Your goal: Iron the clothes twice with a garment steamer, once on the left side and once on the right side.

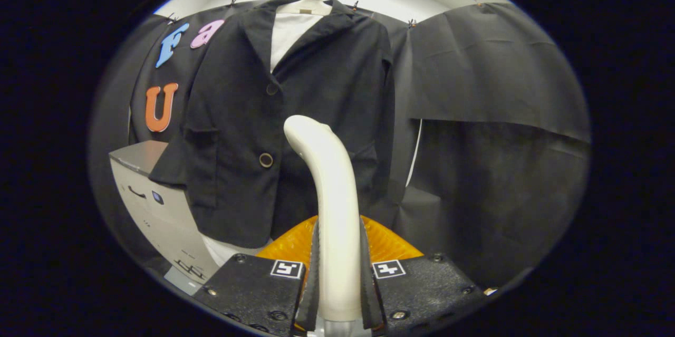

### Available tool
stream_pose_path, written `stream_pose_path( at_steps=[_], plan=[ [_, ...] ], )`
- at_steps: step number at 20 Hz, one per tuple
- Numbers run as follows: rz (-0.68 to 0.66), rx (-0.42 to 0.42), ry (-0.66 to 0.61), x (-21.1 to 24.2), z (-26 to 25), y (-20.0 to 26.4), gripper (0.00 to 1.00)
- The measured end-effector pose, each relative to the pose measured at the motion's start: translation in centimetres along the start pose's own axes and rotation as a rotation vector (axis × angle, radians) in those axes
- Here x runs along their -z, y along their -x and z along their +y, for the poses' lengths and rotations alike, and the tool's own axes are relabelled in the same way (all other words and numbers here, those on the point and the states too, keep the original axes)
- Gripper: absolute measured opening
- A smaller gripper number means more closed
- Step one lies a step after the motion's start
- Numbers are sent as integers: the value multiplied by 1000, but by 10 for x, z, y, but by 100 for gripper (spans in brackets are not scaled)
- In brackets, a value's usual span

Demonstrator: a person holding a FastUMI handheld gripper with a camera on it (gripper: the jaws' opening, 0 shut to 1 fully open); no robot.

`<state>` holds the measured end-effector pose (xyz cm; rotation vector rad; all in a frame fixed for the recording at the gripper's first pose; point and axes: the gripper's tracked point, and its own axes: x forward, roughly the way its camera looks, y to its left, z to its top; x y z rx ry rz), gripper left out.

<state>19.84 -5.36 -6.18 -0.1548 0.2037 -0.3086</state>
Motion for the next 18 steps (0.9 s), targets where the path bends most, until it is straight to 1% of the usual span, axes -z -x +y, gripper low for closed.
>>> stream_pose_path(
  at_steps=[6,12,14,18],
  plan=[
    [95,28,23,45,4,3,35],
    [189,42,34,89,20,9,35],
    [234,51,31,102,21,9,35],
    [328,60,16,141,27,25,35]
  ],
)
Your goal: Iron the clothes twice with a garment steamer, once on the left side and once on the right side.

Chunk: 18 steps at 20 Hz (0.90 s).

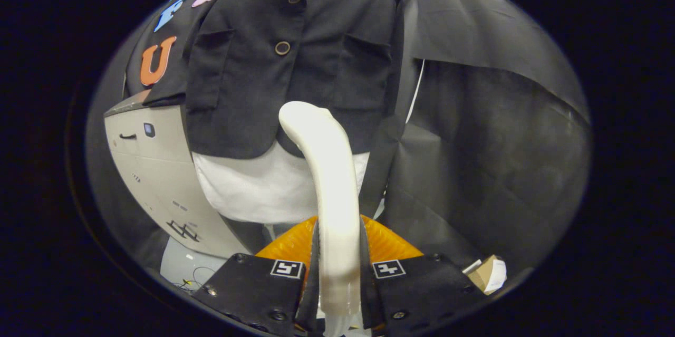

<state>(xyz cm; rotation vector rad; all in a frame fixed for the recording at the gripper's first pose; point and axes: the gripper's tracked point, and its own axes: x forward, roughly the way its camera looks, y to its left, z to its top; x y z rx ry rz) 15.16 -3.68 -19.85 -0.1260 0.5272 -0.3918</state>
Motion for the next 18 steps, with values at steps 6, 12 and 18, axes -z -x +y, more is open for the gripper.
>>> stream_pose_path(
  at_steps=[6,12,18],
  plan=[
    [24,3,-45,16,-23,43,35],
    [-50,-73,-85,-4,-59,111,35],
    [-191,-196,-61,-17,-107,204,35]
  ],
)
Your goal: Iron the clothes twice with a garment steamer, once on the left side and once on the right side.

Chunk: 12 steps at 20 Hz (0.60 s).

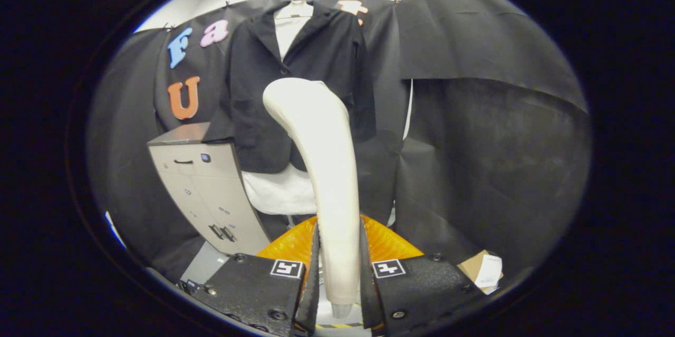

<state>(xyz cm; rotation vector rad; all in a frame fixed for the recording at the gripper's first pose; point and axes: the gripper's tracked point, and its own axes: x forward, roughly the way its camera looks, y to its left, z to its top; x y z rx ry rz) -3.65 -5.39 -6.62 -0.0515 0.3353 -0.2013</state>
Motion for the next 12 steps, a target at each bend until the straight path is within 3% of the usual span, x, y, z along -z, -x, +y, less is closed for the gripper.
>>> stream_pose_path(
  at_steps=[7,12],
  plan=[
    [-49,-100,-1,4,-21,94,35],
    [-70,-82,-26,-2,-25,118,35]
  ],
)
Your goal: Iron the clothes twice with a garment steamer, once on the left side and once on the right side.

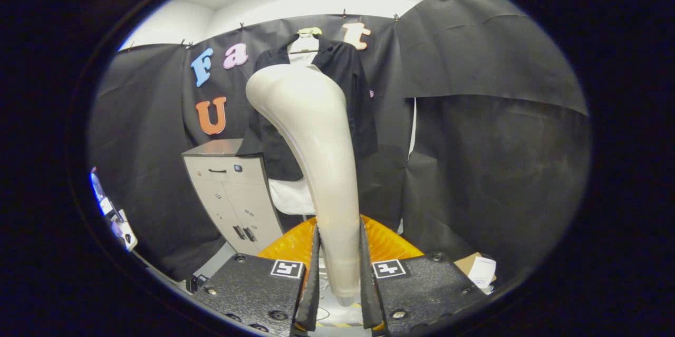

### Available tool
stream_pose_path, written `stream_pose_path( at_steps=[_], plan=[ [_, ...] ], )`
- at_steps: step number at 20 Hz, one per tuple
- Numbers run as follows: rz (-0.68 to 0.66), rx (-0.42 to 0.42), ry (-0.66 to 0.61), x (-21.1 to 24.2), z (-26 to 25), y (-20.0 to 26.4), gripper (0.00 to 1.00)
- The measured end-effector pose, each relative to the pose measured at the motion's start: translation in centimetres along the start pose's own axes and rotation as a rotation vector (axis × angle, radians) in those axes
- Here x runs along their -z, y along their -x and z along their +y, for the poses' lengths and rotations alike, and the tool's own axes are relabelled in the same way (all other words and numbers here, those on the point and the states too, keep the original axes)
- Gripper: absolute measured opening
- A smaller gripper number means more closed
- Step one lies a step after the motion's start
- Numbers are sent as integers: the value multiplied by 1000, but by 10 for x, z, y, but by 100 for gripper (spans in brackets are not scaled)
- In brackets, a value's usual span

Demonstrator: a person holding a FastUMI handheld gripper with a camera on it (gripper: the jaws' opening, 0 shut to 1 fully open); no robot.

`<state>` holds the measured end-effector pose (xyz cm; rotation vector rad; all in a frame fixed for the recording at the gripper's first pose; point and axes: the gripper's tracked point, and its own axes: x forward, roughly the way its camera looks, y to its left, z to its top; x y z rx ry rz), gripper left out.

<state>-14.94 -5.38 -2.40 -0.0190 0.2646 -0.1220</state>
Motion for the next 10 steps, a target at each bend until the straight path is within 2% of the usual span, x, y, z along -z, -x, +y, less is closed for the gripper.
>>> stream_pose_path(
  at_steps=[4,10],
  plan=[
    [-16,32,15,-5,8,5,35],
    [19,46,39,10,27,0,35]
  ],
)
